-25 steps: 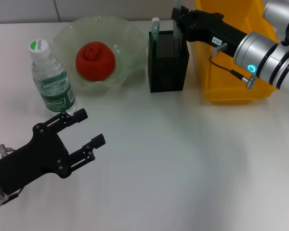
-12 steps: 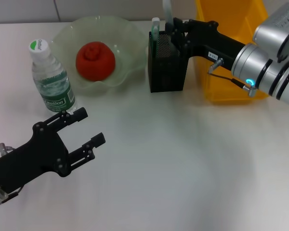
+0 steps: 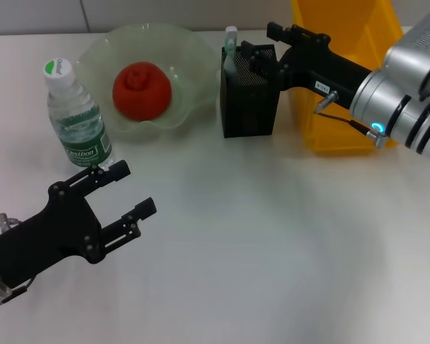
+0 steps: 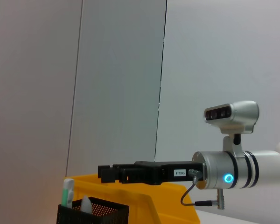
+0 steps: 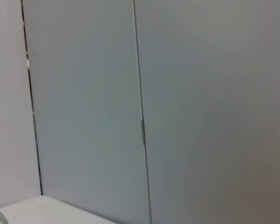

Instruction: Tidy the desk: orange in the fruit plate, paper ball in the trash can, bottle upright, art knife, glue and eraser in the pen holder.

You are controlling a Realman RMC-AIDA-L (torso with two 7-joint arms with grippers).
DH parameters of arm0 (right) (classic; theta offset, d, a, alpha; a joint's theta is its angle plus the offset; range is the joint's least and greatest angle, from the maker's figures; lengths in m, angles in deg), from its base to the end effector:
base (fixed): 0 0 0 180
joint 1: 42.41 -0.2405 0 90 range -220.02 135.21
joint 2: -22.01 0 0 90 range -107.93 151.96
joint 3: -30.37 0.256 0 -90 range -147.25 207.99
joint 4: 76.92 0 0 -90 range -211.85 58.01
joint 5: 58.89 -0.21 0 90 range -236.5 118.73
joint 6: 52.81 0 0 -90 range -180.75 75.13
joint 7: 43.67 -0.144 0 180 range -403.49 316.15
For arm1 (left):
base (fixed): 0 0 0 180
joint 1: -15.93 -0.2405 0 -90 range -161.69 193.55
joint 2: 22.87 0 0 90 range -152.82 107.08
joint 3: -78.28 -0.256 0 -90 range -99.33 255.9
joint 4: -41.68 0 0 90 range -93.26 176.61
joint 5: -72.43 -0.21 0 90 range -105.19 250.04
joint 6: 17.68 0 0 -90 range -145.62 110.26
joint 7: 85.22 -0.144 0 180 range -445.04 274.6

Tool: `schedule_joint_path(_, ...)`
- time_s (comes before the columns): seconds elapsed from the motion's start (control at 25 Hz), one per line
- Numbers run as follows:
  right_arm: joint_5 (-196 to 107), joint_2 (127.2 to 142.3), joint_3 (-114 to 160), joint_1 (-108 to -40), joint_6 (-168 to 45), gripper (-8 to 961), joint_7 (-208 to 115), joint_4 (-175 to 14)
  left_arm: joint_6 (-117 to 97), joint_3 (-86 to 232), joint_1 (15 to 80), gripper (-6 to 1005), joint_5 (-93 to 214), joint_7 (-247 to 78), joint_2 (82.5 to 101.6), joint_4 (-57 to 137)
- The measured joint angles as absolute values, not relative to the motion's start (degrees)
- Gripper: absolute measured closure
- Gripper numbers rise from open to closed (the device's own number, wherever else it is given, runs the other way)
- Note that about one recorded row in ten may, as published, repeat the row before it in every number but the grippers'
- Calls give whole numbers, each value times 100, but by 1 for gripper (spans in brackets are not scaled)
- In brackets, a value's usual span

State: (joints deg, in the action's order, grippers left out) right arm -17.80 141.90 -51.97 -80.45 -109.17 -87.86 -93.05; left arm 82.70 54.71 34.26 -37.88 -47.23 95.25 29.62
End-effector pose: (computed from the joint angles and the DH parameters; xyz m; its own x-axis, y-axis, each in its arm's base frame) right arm 0.2172 0.3938 -0.0617 0.7245 -0.0954 -0.6827 -0.5339 -0.7041 -0.4682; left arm -0.3088 0.2265 -0.0245 0.6537 0.0510 0.7550 0.4275 -0.8481 -0.3129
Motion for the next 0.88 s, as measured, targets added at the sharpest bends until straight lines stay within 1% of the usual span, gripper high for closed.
schedule_joint_path(0.08, -1789, 14188, -5139, -7829, -11336, 353, -8829, -9413, 8270, 5460, 3435, 297, -3791, -4696, 9525, 2963)
schedule_joint_path(0.16, -1790, 14185, -5131, -7723, -11499, 291, -8835, -9477, 8271, 5442, 3455, 297, -3809, -4678, 9526, 2964)
schedule_joint_path(0.28, -1748, 14141, -5194, -7265, -12270, 197, -9028, -9790, 8270, 5427, 3507, 297, -3838, -4596, 9526, 2960)
schedule_joint_path(0.36, -1706, 14121, -5198, -7163, -12521, 197, -9156, -9839, 8270, 5422, 3555, 297, -3877, -4456, 9525, 2904)
schedule_joint_path(0.4, -1494, 14058, -5166, -6989, -13114, 197, -9389, -9874, 8270, 5415, 3571, 297, -3901, -4383, 9526, 2865)
schedule_joint_path(0.44, -1494, 14058, -5166, -6989, -13114, 197, -9389, -9874, 8269, 5406, 3596, 297, -3940, -4270, 9526, 2793)
schedule_joint_path(0.48, -1112, 13950, -5110, -6838, -13798, 197, -9559, -9873, 8269, 5379, 3641, 297, -4011, -4109, 9526, 2692)
schedule_joint_path(0.52, -1112, 13950, -5110, -6838, -13798, 197, -9559, -9873, 8269, 5379, 3641, 297, -4011, -4109, 9526, 2692)
schedule_joint_path(0.56, -712, 13791, -5069, -6697, -14441, 197, -9702, -9880, 8269, 5347, 3667, 297, -4069, -4021, 9526, 2630)
schedule_joint_path(0.6, -712, 13791, -5069, -6697, -14441, 197, -9702, -9880, 8269, 5347, 3667, 297, -4069, -4021, 9526, 2630)
schedule_joint_path(0.64, -549, 13720, -5065, -6652, -14662, 198, -9737, -9880, 8272, 5221, 3736, 297, -4199, -3833, 9517, 2472)
schedule_joint_path(0.68, -247, 13596, -5063, -6590, -15004, 198, -9826, -9857, 8273, 5195, 3742, 297, -4209, -3816, 9516, 2451)
schedule_joint_path(0.72, -247, 13596, -5063, -6590, -15004, 198, -9826, -9857, 8276, 5064, 3766, 297, -4249, -3722, 9511, 2363)
schedule_joint_path(0.88, 481, 13359, -5057, -6449, -15181, 198, -9978, -9792, 8290, 4683, 3848, 297, -4271, -3459, 9470, 2192)
